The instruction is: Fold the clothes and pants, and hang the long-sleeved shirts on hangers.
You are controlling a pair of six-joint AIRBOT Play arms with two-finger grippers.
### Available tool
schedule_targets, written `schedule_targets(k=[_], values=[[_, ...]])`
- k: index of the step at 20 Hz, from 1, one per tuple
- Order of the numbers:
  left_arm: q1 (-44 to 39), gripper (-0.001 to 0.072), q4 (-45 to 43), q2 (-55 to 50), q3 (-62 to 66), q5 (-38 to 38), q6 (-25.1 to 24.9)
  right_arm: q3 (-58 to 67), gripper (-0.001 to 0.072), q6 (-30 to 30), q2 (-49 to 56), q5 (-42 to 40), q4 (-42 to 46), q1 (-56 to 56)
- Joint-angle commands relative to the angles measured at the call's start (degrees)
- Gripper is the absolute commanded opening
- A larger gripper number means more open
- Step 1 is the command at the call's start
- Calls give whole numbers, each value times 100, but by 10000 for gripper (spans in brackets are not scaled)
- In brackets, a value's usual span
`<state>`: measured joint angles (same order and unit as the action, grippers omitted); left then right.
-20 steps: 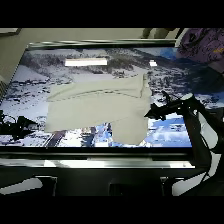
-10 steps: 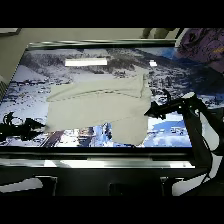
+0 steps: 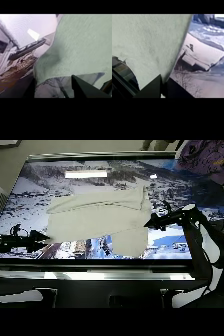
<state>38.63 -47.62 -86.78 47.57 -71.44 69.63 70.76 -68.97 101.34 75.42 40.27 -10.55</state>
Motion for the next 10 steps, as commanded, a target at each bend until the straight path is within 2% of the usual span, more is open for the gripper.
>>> schedule_targets(k=[1,3,4,8,10], values=[[-39,331,-39,-48,0,101,-4,7,41,7,-4,11,0,4],[-39,169,-39,-48,0,184,-4,7,41,9,-4,26,0,4],[-44,113,-39,-48,0,199,-4,7,41,15,-4,55,0,4],[-46,112,-39,-48,0,203,-4,7,41,17,-4,114,0,4],[-46,16,-39,-46,2,199,-26,7,41,17,-4,122,-4,4]])
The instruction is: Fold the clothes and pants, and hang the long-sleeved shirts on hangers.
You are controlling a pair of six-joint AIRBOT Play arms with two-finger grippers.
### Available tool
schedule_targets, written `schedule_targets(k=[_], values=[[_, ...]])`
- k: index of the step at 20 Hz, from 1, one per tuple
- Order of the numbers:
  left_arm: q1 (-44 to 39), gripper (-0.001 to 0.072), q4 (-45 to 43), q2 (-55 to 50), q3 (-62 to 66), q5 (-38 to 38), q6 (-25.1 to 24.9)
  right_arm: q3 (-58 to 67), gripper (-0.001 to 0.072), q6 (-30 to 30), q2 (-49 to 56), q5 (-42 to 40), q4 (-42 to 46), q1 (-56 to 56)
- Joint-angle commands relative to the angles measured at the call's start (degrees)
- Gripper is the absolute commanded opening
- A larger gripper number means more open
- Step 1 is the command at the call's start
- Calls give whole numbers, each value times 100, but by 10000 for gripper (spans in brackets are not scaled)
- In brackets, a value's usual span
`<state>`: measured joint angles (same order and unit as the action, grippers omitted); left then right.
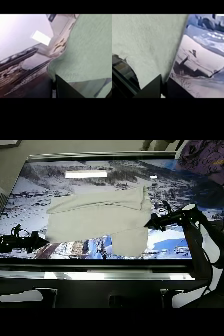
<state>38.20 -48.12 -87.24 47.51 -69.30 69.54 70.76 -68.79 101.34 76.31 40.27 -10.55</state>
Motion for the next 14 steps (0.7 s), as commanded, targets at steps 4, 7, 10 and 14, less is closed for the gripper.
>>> schedule_targets(k=[4,7,10,14], values=[[-109,14,15,127,192,-15,-15,7,41,120,-291,-48,-227,11],[-494,14,20,402,671,129,9,20,40,295,-804,-529,-793,17],[-1056,13,15,774,1506,623,254,354,40,319,-1270,-1005,-1137,15],[-1491,13,13,1239,3403,1202,813,2055,40,33,-1683,-988,-1110,15]])
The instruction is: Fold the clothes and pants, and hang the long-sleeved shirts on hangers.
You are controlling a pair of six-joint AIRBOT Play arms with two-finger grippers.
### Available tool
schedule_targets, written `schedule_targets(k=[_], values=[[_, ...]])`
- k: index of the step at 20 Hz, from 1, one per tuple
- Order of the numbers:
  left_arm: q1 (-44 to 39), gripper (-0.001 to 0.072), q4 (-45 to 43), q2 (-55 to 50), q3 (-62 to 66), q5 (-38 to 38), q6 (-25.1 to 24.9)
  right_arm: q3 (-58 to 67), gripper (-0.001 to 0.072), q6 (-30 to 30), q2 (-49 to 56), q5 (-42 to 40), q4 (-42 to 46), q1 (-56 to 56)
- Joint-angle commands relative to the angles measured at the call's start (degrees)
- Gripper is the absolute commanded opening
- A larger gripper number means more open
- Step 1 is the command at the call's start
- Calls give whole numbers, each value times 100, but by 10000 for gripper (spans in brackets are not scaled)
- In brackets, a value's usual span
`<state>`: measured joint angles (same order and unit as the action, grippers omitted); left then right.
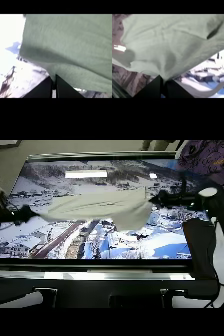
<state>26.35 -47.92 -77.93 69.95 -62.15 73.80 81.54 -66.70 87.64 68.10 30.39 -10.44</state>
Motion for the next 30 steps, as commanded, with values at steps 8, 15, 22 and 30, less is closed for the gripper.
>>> schedule_targets(k=[8,15,22,30], values=[[-310,14,-745,1742,4732,404,1097,3952,40,-892,-2155,-433,1239,-2],[-310,14,-2719,3593,4592,-341,1751,3952,40,-1886,-4129,-203,3016,-2],[-328,15,-2371,3252,3580,-660,1700,3488,41,-2127,-3373,444,2559,0],[-649,15,-1810,400,1880,-138,914,1943,41,-1794,-605,24,2288,463]])
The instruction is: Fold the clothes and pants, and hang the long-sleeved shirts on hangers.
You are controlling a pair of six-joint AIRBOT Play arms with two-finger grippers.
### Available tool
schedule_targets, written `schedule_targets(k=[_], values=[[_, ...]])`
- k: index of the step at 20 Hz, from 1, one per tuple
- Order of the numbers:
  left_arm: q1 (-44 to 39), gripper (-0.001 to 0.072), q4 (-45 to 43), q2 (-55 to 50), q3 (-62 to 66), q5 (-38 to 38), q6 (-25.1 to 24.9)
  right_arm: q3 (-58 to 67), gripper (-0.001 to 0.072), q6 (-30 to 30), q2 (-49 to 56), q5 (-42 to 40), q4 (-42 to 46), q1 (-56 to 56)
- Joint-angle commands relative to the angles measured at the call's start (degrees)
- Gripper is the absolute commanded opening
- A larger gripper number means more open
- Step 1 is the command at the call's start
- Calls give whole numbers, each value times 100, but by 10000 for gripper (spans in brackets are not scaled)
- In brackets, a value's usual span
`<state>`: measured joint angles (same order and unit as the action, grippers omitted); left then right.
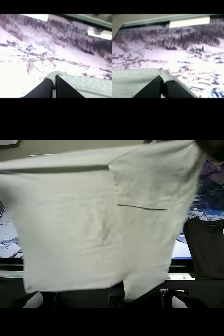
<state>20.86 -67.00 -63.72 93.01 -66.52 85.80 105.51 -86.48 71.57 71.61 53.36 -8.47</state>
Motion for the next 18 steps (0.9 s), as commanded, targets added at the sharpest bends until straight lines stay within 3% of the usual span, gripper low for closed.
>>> schedule_targets(k=[1,5,8,13,18], values=[[-144,14,101,-1482,-424,450,-295,-520,41,164,1436,-590,210,437],[-334,14,103,-2785,-420,1362,-313,-516,41,-247,2876,-1770,540,730],[-361,14,101,-3265,-420,1611,-160,-516,41,-404,3436,-2168,549,723],[-378,15,103,-3519,-426,745,-105,-509,41,-428,3558,-1742,981,723],[-385,14,-162,-3556,-426,-507,411,-511,41,-643,3558,-715,1504,723]])
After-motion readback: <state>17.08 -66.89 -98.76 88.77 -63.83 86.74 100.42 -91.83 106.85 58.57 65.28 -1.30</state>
